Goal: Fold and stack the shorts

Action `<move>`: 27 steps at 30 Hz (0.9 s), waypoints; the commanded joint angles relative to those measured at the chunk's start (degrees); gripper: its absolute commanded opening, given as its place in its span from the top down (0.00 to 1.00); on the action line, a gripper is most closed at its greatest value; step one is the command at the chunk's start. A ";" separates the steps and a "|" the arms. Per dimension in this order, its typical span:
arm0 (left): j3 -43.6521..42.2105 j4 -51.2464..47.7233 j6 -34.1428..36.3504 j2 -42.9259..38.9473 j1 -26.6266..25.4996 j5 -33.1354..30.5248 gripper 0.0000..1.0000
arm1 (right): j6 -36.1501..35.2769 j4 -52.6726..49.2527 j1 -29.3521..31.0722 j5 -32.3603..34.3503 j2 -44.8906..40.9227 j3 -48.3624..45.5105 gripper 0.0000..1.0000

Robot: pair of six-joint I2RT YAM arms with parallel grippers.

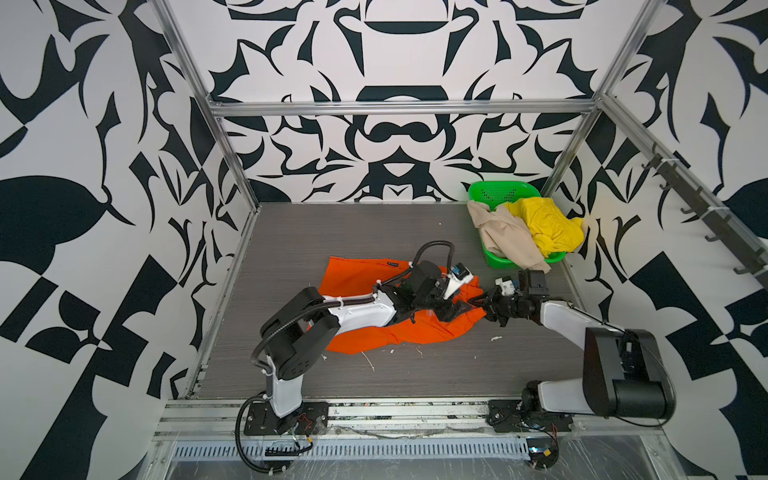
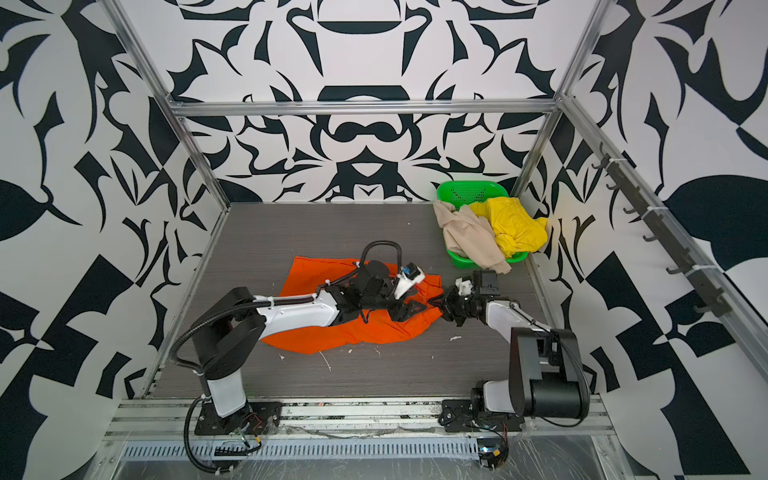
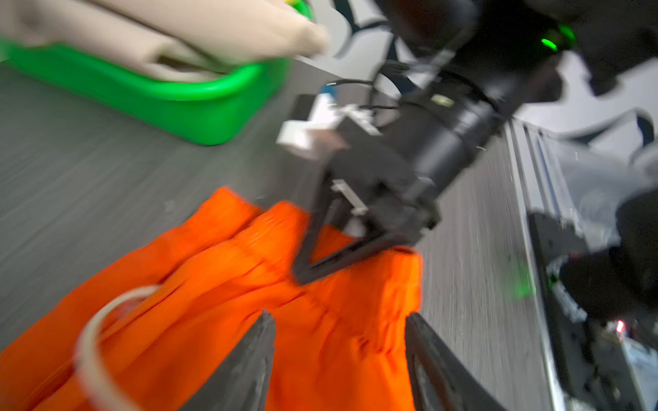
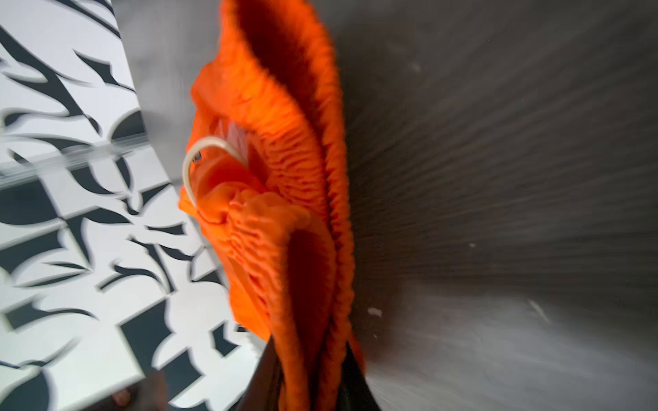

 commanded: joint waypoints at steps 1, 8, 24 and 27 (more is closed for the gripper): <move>-2.64 -6.67 -11.34 -5.97 4.67 -6.09 0.38 | -9.50 -13.78 1.83 7.88 -5.36 7.69 0.82; -5.30 -28.15 -27.68 -14.21 16.52 -13.55 0.38 | -16.19 -27.25 9.72 20.36 -5.87 22.62 0.85; -21.06 -31.81 -35.56 -17.08 34.86 -9.27 0.48 | -18.32 -44.50 33.54 47.54 10.65 58.16 0.87; -21.64 -29.09 -35.56 -14.08 34.89 -7.14 0.58 | -17.14 -45.59 38.30 51.56 14.20 62.30 0.87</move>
